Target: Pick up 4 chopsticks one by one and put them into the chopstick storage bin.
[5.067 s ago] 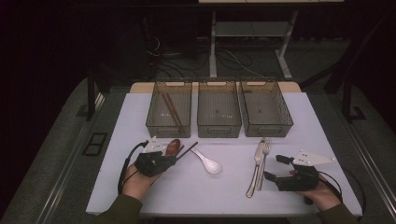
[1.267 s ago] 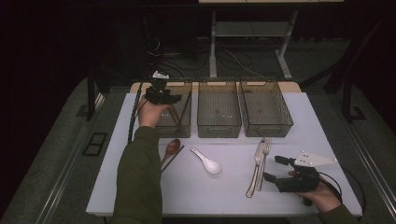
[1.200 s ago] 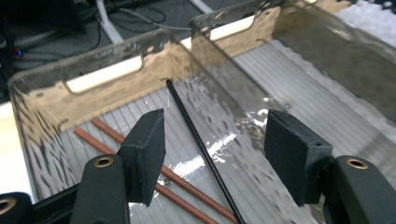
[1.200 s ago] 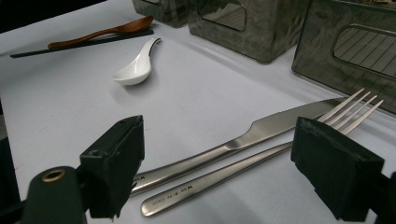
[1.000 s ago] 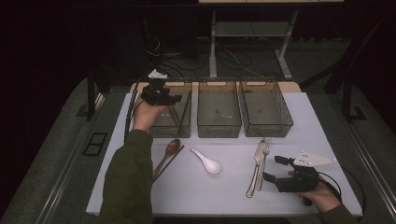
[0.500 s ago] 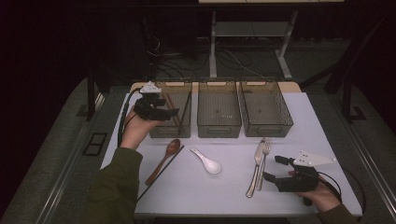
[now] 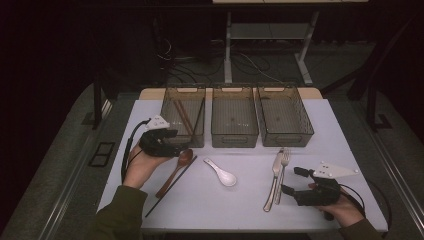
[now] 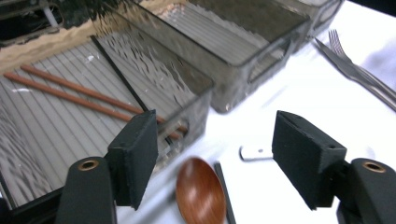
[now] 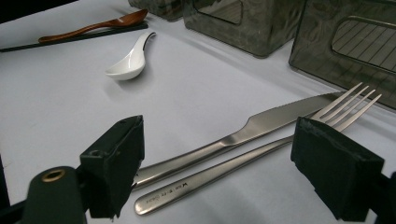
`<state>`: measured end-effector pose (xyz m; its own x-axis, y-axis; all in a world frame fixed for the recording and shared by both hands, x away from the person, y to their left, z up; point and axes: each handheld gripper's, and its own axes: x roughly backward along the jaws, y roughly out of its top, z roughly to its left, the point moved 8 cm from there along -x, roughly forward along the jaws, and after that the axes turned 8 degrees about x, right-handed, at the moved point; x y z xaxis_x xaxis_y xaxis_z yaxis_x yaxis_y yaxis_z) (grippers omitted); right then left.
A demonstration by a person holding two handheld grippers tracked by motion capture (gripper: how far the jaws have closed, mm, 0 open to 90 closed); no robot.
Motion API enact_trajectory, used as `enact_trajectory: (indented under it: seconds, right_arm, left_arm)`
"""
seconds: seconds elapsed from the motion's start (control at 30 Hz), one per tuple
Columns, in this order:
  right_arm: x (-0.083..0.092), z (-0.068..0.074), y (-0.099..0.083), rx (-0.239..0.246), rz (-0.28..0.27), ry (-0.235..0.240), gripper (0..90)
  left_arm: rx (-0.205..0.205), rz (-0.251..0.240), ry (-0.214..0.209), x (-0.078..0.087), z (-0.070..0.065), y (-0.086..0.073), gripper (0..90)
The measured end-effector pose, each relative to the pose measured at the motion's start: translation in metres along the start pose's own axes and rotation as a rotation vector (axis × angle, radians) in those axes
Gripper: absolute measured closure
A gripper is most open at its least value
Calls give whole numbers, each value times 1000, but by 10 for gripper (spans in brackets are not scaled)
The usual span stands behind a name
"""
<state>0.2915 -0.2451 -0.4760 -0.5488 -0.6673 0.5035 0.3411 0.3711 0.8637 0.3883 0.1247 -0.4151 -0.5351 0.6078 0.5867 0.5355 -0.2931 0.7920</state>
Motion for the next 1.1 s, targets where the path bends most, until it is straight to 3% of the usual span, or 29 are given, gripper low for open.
enact_trajectory:
  seconds: [0.23,0.57,0.67,0.97,1.1]
  right_arm:
    - [-1,-1,-1,0,3,-2,177]
    - [-1,0,-1,3,8,-5,177]
    - [-1,-1,-1,6,8,-8,177]
    - [0,0,-1,13,7,-8,177]
    - [0,0,0,10,4,-9,177]
  left_arm:
    - [-9,21,12,8,-8,-31,435]
    - [-7,70,19,7,-16,-73,630]
    - [9,78,5,7,-18,-81,673]
    - [-31,162,26,-1,-20,-94,771]
    - [-33,171,33,-3,-18,-96,806]
